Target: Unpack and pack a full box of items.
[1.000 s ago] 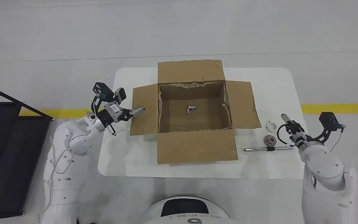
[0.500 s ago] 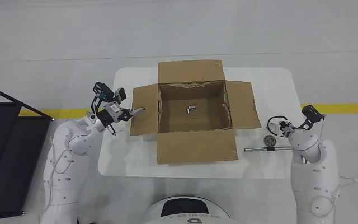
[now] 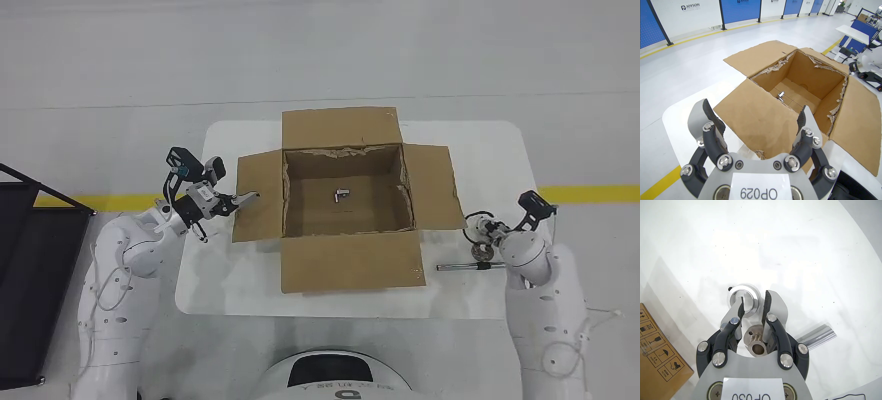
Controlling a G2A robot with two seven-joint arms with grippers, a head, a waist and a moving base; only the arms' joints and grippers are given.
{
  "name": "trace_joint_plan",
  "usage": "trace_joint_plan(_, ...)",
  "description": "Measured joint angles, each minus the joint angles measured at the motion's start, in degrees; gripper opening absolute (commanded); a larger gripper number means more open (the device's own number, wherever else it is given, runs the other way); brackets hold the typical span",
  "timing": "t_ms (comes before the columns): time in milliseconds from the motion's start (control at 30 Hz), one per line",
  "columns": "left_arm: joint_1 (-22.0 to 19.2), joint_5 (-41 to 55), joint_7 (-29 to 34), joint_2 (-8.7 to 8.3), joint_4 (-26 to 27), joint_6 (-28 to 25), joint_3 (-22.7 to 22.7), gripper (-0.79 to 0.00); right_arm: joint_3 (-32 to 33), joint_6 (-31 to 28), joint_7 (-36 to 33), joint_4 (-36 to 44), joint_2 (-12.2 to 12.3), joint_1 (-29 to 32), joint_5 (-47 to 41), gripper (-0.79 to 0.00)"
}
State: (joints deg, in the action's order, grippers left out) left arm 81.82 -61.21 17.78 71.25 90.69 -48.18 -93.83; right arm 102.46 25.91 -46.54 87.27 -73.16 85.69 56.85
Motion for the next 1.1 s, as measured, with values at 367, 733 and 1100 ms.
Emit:
trace_joint_plan(367,0.0,0.0,0.0,0.0,0.0,0.0,0.0,0.0,-1.0,2.0,1.2,-4.0,0.1,-2.8,1.5,-0.785)
trace_joint_plan(733,0.0,0.0,0.0,0.0,0.0,0.0,0.0,0.0,10.2,-4.7,10.2,18.8,-1.4,9.8,-26.7,-0.785)
trace_joint_plan(1100,0.0,0.0,0.0,0.0,0.0,0.0,0.0,0.0,16.3,-13.0,8.8,26.3,-2.6,20.4,-52.8,-0.785)
